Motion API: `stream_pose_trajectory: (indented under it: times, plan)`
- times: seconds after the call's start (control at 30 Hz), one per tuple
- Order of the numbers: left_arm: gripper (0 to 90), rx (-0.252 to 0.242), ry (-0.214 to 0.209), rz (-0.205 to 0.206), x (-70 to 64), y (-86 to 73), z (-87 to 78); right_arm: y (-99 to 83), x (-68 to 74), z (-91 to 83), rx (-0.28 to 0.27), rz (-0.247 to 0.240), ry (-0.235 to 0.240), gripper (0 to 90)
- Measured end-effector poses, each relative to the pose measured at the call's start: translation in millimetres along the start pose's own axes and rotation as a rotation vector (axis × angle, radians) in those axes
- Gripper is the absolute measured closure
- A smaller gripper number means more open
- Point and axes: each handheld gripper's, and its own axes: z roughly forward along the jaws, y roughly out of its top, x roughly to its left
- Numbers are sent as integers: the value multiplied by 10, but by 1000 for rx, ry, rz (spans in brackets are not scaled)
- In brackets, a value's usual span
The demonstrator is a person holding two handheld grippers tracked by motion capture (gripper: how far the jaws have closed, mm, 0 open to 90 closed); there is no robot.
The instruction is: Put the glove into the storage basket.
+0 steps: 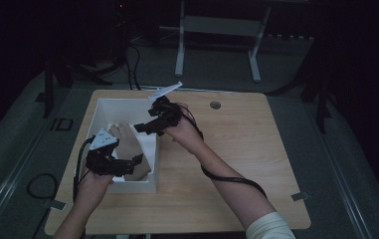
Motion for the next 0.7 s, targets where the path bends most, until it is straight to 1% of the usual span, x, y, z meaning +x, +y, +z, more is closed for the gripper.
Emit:
stream_pose_trajectory:
  times: [0.03, 0.07, 0.1, 0.2, 0.23, 0.27, 0.33, 0.43, 0.5, 0.57, 0.7]
  plan:
    - [26, -3, 3, 6, -24, 37, -7, -23, -20, -80, -9, 5, -7, 172]
    - [26, -10, -10, 12, -65, 100, -10, -23, -20, -80, -9, 5, -7, 172]
    - [26, -9, -14, 16, -87, 125, -8, -56, -47, -151, -19, 4, -10, 172]
    - [26, -19, -29, 50, -190, 216, 8, -115, -75, -264, -33, 10, -18, 172]
    - [26, -30, -21, 64, -232, 242, 10, -136, -82, -307, -38, 13, -18, 172]
    - [26, -43, -23, 74, -274, 269, 11, -157, -91, -350, -42, 10, -24, 172]
    - [26, -71, -39, 87, -352, 323, 6, -191, -107, -440, -44, 12, -34, 172]
    - [26, -77, -57, 121, -474, 396, 12, -244, -152, -574, -55, 20, -44, 172]
    - [26, -74, -76, 134, -538, 429, 29, -284, -178, -657, -64, 31, -57, 172]
    - [26, -66, -93, 151, -618, 459, 69, -329, -199, -732, -71, 27, -68, 172]
    - [26, -56, -147, 165, -761, 480, 170, -436, -231, -861, -80, 32, -81, 172]
